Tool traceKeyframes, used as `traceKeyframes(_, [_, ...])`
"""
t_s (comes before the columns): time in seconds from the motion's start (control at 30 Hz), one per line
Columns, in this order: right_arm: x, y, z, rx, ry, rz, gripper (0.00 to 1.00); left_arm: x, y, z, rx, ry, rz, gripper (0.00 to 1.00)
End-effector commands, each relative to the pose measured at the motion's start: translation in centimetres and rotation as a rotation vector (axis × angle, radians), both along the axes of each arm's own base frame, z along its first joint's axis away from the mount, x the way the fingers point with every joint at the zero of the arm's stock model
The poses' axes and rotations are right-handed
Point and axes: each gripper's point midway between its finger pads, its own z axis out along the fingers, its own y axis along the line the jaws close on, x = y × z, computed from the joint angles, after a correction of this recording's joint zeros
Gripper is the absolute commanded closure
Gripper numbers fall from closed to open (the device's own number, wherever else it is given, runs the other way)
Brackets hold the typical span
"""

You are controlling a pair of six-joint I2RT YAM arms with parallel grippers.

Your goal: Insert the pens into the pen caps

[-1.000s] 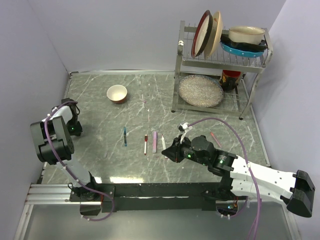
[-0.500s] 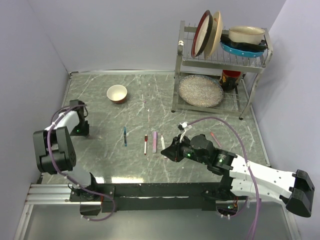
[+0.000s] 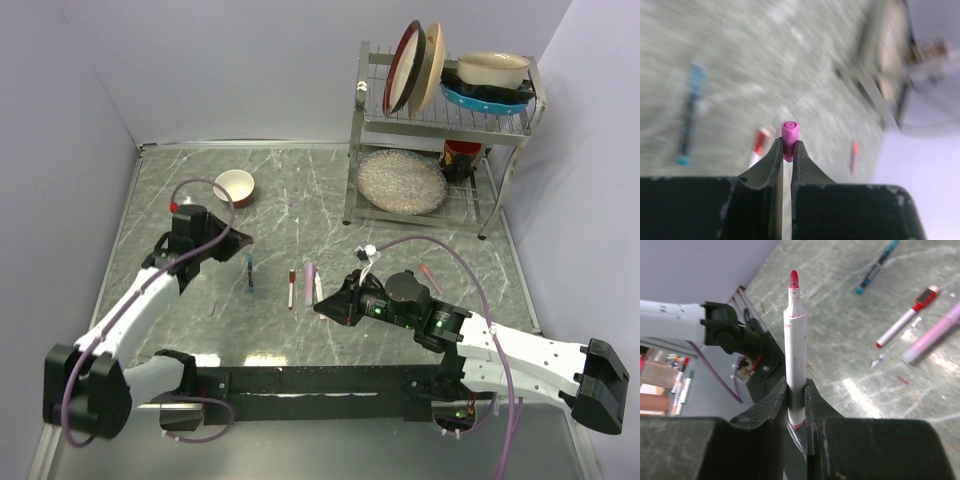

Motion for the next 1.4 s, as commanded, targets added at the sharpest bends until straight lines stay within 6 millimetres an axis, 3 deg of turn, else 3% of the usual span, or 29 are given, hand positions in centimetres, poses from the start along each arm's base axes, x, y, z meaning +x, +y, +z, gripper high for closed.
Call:
traceKeyframes(0.0, [0.2,1.2,3.6,0.133,-0.039,0.022,1.0,-3.2,-5.3,5.6,-0.126,-0.265,-0.299,0.99])
traceKeyframes(0.17, [-0.7,2.7,4.2,0.201,-0.003,0.089,1.0,-8.1,-8.0,9.4,-0.235,-0.457,-0.448,0.99])
traceKeyframes(0.23, [-0.7,3.2,4.4,0.221,0.003,0.1,1.0,-9.9,-8.1,10.8,-0.289,-0.525,-0.464,0.99])
traceKeyframes(0.4, [-1.3,4.7,5.1,0.212,-0.023,0.12,1.0,-12.0,-7.2,12.8,-0.358,-0.614,-0.441,0.99])
traceKeyframes(0.77, [-2.0,7.7,6.2,0.202,0.003,0.155,1.0,-13.3,-6.8,14.2,-0.358,-0.668,-0.465,0.99])
traceKeyframes(1.37, [-1.6,8.9,6.6,0.197,0.014,0.16,1.0,-14.0,-7.1,13.6,-0.319,-0.678,-0.522,0.99])
